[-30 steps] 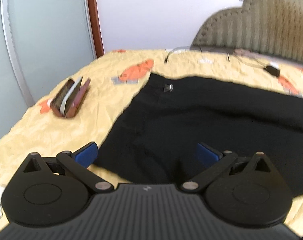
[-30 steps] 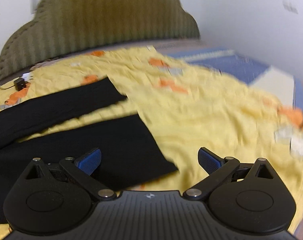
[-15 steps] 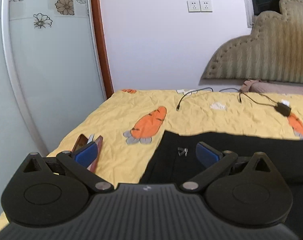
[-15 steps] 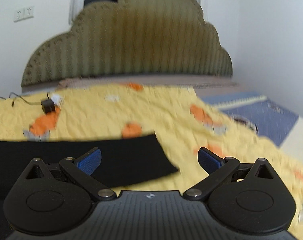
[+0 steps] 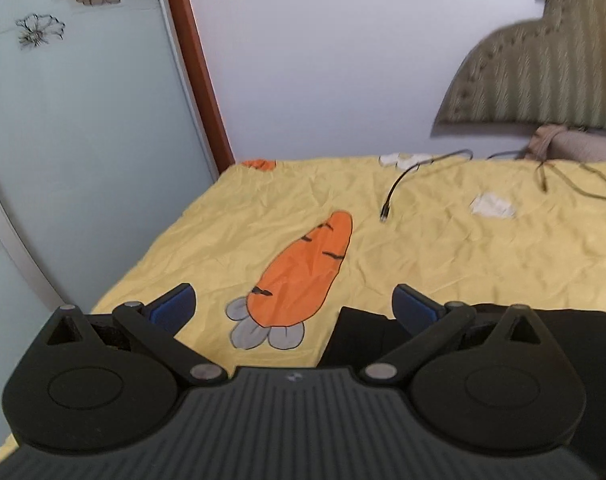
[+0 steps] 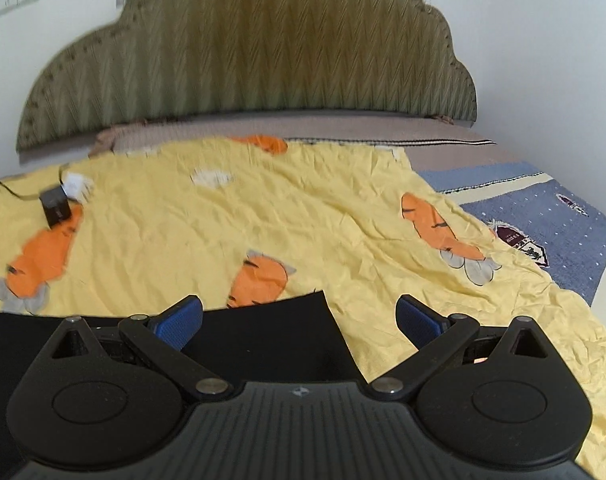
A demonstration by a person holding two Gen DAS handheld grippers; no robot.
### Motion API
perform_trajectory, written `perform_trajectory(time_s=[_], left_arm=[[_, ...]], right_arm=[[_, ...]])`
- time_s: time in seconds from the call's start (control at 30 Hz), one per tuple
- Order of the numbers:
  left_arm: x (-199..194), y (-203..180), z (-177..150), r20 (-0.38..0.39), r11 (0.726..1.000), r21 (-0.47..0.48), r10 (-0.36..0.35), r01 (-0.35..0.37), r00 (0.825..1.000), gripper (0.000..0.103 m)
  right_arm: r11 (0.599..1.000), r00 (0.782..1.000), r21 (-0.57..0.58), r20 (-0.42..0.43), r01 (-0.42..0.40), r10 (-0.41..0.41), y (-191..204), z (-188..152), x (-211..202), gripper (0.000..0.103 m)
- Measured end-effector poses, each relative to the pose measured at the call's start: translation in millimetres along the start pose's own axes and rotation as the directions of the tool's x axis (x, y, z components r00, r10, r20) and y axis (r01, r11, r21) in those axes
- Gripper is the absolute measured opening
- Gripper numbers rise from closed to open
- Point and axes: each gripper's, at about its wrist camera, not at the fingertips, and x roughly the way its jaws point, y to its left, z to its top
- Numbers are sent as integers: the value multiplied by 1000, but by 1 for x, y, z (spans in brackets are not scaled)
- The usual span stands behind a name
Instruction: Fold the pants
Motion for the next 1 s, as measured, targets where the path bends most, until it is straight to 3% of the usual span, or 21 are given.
perform_trajectory(time_s=[0.27, 0.57, 1.0], left_arm=[[52, -28, -4, -41, 999, 35, -14, 16, 999, 103], [99, -27, -4, -143, 999, 11, -52, 54, 988, 103], [123, -24, -17, -166, 997, 27, -71, 76, 984, 103]], right_arm=[[1000, 998, -8, -63, -9, 8, 5, -2, 41, 103], [998, 996, -67, -90, -1, -5, 16, -3, 67, 103], [998, 995, -55, -101, 0, -5, 21, -2, 80, 103]])
